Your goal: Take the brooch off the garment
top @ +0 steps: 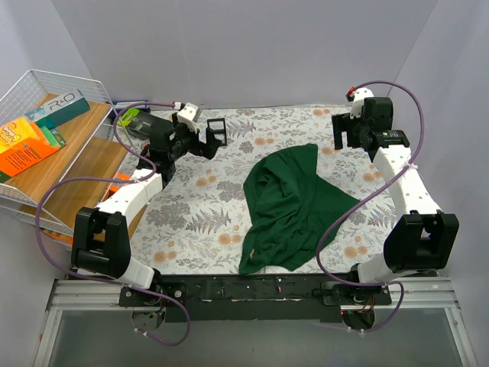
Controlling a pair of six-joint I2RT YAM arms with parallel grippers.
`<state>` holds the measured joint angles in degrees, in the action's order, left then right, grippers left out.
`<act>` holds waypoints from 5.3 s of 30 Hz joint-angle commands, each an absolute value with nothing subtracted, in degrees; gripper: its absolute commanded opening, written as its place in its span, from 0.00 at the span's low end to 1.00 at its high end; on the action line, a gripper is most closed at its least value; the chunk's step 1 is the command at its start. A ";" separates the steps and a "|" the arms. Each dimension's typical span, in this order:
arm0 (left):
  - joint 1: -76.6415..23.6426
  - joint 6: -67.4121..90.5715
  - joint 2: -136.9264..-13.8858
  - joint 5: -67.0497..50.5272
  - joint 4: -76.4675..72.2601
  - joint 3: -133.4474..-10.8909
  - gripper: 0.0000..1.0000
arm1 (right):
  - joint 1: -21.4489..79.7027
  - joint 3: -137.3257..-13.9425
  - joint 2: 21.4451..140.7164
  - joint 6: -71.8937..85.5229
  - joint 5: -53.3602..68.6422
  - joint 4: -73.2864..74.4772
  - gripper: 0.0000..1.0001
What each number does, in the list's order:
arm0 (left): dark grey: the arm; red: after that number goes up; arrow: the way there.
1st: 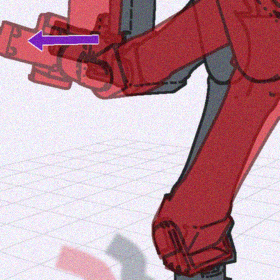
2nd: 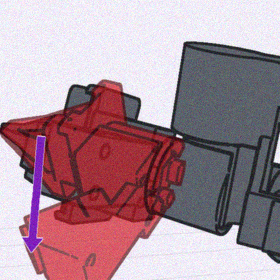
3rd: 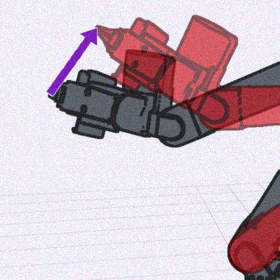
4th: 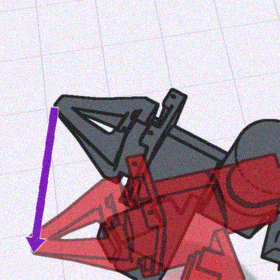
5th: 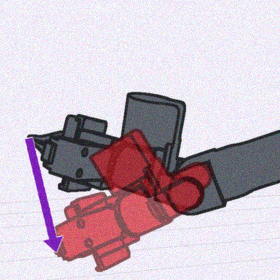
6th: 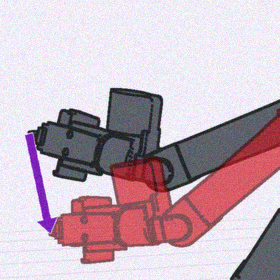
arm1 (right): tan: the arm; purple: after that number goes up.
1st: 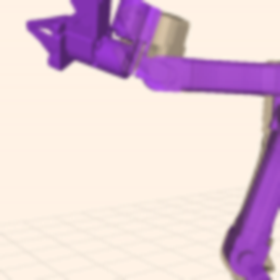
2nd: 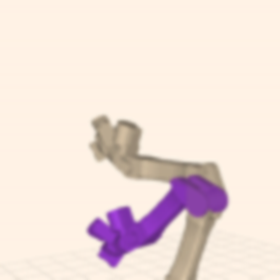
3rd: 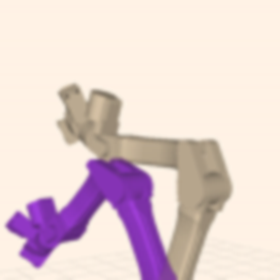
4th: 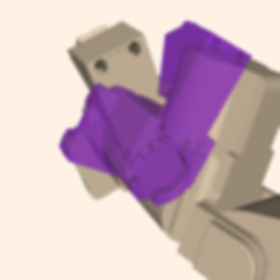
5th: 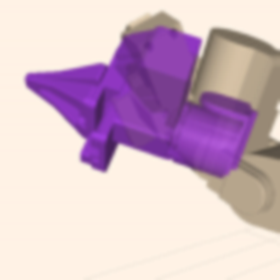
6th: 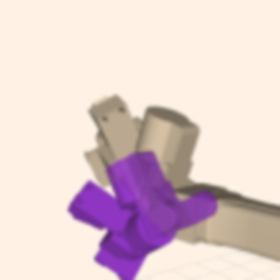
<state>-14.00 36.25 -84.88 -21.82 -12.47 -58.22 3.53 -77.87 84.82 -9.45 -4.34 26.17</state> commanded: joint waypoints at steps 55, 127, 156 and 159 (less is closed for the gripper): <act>-26.19 32.52 -123.93 -31.20 3.43 -78.85 0.44 | 4.57 -115.32 135.70 -55.12 22.68 45.88 0.77; -19.51 26.81 -78.42 -36.12 11.76 -111.58 0.00 | 7.47 -119.82 77.79 -34.81 1.58 10.02 0.01; -19.51 10.64 -61.16 -26.10 55.54 -65.65 0.00 | 5.99 -75.69 80.94 -38.12 27.17 42.33 0.58; -19.60 10.99 -64.93 -25.40 55.89 -67.76 0.22 | 4.14 -71.12 84.28 -47.09 25.05 49.72 0.56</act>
